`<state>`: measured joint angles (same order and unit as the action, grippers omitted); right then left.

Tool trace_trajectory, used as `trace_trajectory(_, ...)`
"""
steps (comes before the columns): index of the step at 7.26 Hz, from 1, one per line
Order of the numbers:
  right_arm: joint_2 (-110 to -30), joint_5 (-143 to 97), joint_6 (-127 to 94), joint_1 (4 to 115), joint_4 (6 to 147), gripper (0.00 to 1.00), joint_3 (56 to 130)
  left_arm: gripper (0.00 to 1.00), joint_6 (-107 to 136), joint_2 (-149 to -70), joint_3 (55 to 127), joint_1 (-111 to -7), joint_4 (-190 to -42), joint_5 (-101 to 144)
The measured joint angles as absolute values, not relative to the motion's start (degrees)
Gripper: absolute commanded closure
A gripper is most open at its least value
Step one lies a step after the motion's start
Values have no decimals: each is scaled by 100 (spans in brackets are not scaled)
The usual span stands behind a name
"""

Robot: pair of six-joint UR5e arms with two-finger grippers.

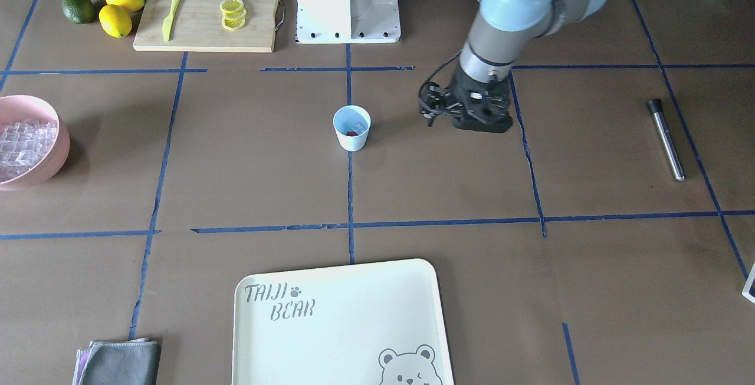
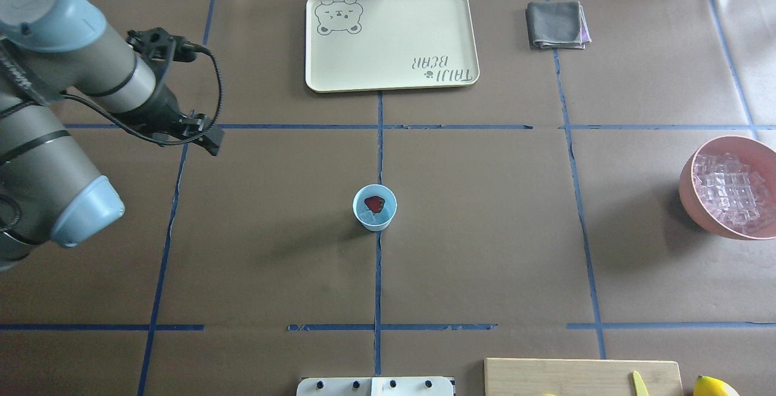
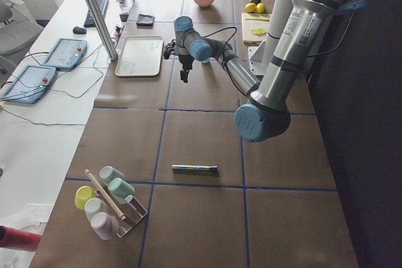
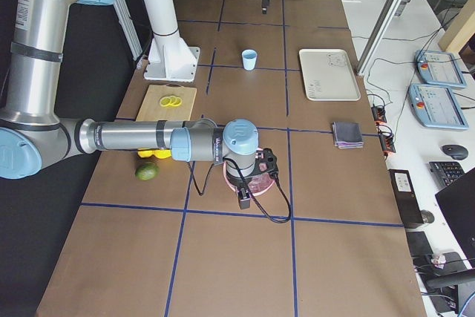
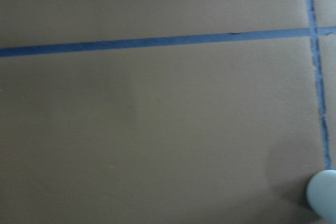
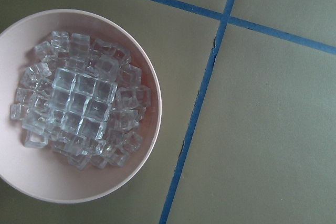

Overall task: Mash ice and strawberries in cup
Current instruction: 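Move the empty left gripper back toward the metal muddler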

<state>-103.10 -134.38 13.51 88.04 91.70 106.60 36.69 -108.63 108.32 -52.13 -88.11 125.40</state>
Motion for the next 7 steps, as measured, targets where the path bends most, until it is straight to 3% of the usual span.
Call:
trace_trajectory(4,-10323,-13438,1338,8806,9176,0,10651,0,168,-9189,10492,-7694,-8862,13803)
trace_trajectory(7,-10366,-13440,1344,8807,9174,0,10663,0,-602,-8439,10171,-8306,-9185,14008)
